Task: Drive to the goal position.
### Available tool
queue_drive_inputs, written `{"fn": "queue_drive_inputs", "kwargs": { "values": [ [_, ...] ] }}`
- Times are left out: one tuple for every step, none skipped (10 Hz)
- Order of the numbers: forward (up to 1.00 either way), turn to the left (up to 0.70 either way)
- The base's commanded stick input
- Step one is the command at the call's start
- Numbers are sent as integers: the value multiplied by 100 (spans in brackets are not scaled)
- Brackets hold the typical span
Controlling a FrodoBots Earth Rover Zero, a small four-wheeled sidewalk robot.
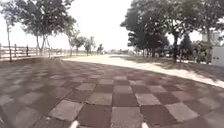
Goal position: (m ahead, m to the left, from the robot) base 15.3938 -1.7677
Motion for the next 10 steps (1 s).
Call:
{"fn": "queue_drive_inputs", "kwargs": {
  "values": [
    [70, 0],
    [70, 0],
    [70, 0],
    [70, 0],
    [70, 1],
    [70, 2],
    [70, 2],
    [70, 2],
    [70, 2],
    [70, 2]
  ]
}}
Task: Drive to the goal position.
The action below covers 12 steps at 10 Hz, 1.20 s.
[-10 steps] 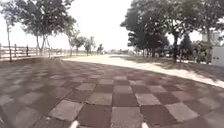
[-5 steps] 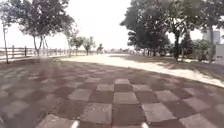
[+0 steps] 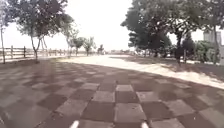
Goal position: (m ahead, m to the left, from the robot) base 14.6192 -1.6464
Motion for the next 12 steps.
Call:
{"fn": "queue_drive_inputs", "kwargs": {
  "values": [
    [70, 0],
    [70, 0],
    [70, 0],
    [70, 2],
    [70, 0],
    [70, -2],
    [70, -2],
    [70, -10],
    [70, -32],
    [70, -34],
    [70, -19],
    [70, 0]
  ]
}}
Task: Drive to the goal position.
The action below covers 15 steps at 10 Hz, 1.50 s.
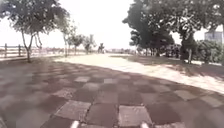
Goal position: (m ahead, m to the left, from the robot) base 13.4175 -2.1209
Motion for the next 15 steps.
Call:
{"fn": "queue_drive_inputs", "kwargs": {
  "values": [
    [70, 0],
    [70, 0],
    [70, 0],
    [70, 0],
    [70, 0],
    [70, -1],
    [70, 0],
    [70, 0],
    [70, 3],
    [70, 0],
    [70, -23],
    [70, -35],
    [70, -35],
    [70, -35],
    [70, -35]
  ]
}}
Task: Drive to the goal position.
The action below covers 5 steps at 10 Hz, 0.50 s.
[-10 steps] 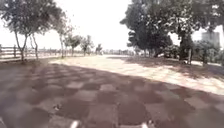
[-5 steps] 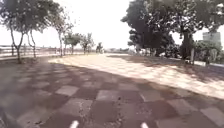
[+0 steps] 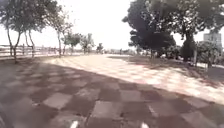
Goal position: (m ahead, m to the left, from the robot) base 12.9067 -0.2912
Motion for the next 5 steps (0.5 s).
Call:
{"fn": "queue_drive_inputs", "kwargs": {
  "values": [
    [70, -35],
    [70, -35],
    [70, -29],
    [70, -12],
    [70, 0]
  ]
}}
